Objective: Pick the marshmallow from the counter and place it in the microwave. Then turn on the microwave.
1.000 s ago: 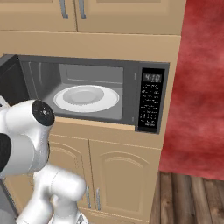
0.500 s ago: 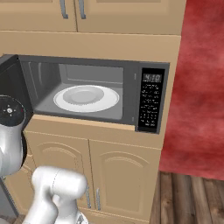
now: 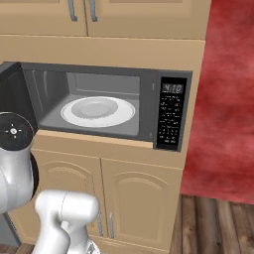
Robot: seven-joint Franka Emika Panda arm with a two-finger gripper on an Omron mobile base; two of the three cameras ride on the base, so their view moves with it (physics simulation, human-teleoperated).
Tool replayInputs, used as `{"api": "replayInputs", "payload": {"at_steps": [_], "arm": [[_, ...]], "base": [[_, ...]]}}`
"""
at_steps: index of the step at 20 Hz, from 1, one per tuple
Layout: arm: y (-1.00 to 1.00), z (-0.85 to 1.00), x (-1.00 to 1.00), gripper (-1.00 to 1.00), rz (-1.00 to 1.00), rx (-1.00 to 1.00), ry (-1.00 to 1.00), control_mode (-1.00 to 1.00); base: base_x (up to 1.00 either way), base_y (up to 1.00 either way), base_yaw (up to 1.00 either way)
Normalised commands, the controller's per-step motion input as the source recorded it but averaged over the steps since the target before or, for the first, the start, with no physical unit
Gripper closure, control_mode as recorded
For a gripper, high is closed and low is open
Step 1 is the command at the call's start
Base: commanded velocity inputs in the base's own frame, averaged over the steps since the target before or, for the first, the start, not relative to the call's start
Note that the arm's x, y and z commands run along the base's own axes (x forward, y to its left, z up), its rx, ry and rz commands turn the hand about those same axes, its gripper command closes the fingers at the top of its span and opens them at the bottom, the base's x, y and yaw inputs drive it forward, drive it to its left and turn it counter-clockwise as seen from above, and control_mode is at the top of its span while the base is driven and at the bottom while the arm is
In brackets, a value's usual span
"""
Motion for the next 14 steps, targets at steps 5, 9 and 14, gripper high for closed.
{"api": "replayInputs", "payload": {"at_steps": [5,9,14], "arm": [[-0.46,-0.16,0.00,-1.00,-0.05,0.06,0.00,-1.00],[-0.45,-0.07,0.00,-1.00,-0.09,0.03,0.00,-1.00],[-0.23,-0.04,0.08,-1.00,-0.28,0.00,0.00,-1.00]], "base": [[0.00,0.00,0.00],[0.00,0.00,0.00],[0.00,0.00,0.00]]}}
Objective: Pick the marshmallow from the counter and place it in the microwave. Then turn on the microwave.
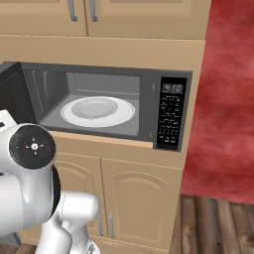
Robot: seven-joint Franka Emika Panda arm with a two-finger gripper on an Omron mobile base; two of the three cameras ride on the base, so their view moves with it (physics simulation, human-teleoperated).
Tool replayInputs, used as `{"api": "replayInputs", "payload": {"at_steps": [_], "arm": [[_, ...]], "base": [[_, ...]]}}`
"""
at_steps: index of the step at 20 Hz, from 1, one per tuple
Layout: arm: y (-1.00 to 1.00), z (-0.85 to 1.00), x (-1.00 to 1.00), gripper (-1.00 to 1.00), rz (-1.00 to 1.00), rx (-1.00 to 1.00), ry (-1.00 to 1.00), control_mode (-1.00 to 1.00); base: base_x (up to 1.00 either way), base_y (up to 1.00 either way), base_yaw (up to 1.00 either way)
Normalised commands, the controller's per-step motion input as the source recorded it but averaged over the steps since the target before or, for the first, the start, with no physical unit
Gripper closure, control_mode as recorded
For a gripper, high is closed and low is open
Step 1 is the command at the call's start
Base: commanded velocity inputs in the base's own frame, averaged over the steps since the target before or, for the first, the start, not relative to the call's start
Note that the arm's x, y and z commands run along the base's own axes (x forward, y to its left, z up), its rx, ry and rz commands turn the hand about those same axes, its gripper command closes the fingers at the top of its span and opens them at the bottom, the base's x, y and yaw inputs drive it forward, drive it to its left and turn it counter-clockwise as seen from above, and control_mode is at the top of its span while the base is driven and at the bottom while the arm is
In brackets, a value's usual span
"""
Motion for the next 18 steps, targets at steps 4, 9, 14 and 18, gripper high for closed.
{"api": "replayInputs", "payload": {"at_steps": [4,9,14,18], "arm": [[-0.15,-0.11,0.08,-1.00,-0.31,0.00,-0.04,-1.00],[-0.20,-0.04,0.17,-1.00,-0.24,0.00,-0.09,-1.00],[-0.30,0.00,0.30,-1.00,-0.22,0.01,0.01,-1.00],[-0.32,0.00,0.29,-1.00,-0.16,0.05,0.07,-1.00]], "base": [[0.00,0.00,0.00],[0.00,0.00,0.00],[0.00,0.00,0.00],[0.00,0.00,0.00]]}}
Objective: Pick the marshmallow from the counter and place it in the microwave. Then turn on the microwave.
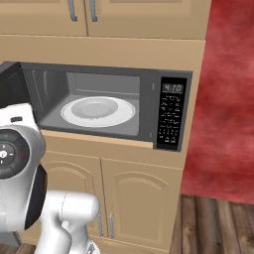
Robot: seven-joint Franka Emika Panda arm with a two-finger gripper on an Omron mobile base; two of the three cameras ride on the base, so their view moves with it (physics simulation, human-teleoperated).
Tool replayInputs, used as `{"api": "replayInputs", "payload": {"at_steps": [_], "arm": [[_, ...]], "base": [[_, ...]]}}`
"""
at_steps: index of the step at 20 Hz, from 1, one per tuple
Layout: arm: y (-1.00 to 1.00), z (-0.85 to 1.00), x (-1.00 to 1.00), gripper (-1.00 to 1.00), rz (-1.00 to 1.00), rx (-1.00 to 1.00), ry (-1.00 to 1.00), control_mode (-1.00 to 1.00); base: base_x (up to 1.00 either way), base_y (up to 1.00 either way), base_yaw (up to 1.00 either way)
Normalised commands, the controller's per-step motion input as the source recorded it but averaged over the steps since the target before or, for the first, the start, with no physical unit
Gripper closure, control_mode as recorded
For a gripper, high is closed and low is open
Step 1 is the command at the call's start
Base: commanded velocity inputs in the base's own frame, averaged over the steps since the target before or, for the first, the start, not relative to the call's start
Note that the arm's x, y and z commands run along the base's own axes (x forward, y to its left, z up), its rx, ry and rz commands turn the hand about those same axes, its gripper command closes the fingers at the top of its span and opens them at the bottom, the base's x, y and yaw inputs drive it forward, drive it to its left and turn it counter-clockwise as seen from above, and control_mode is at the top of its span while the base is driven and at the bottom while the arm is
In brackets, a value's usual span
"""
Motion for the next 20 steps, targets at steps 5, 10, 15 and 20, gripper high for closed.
{"api": "replayInputs", "payload": {"at_steps": [5,10,15,20], "arm": [[-0.18,0.00,0.16,-1.00,-0.16,0.04,0.16,-1.00],[-0.13,-0.11,0.03,-1.00,-0.29,0.02,0.11,-1.00],[-0.16,-0.04,0.01,-1.00,-0.32,0.07,0.13,-1.00],[-0.32,-0.01,0.10,-1.00,-0.24,0.13,0.20,-1.00]], "base": [[0.00,0.00,0.00],[0.00,0.00,0.00],[0.00,0.00,0.00],[0.00,0.00,0.00]]}}
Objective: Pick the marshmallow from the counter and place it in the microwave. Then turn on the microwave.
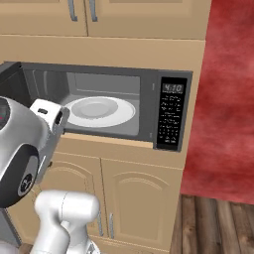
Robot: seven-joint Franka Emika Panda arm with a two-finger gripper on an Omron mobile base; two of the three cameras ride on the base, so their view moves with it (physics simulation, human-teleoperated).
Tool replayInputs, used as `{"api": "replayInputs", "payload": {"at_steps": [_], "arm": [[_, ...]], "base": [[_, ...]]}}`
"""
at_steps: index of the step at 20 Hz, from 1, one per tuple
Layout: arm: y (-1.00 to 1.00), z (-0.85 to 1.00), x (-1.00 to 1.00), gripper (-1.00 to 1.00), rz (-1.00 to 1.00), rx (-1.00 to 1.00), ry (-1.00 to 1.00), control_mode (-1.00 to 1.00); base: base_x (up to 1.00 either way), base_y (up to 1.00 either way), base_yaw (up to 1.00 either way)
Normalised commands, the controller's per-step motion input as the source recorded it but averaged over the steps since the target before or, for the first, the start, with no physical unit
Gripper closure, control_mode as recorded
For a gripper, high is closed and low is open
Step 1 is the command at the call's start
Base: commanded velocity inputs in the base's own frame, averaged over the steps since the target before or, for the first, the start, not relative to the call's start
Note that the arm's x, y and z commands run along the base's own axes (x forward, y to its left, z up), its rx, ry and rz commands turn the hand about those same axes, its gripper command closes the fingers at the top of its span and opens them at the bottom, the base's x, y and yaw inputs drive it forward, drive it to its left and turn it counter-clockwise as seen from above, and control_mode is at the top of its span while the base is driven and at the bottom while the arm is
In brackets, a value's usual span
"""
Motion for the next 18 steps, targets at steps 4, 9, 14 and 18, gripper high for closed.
{"api": "replayInputs", "payload": {"at_steps": [4,9,14,18], "arm": [[-0.33,0.00,0.12,-1.00,-0.16,0.16,0.22,-1.00],[-0.17,-0.14,0.02,-1.00,-0.18,0.13,0.07,-1.00],[-0.02,-0.26,0.03,-1.00,-0.23,0.10,0.00,-1.00],[0.00,-0.25,0.02,-1.00,-0.25,0.09,0.00,-1.00]], "base": [[0.00,0.00,0.00],[0.00,0.00,0.00],[0.00,0.00,0.00],[0.00,0.00,0.00]]}}
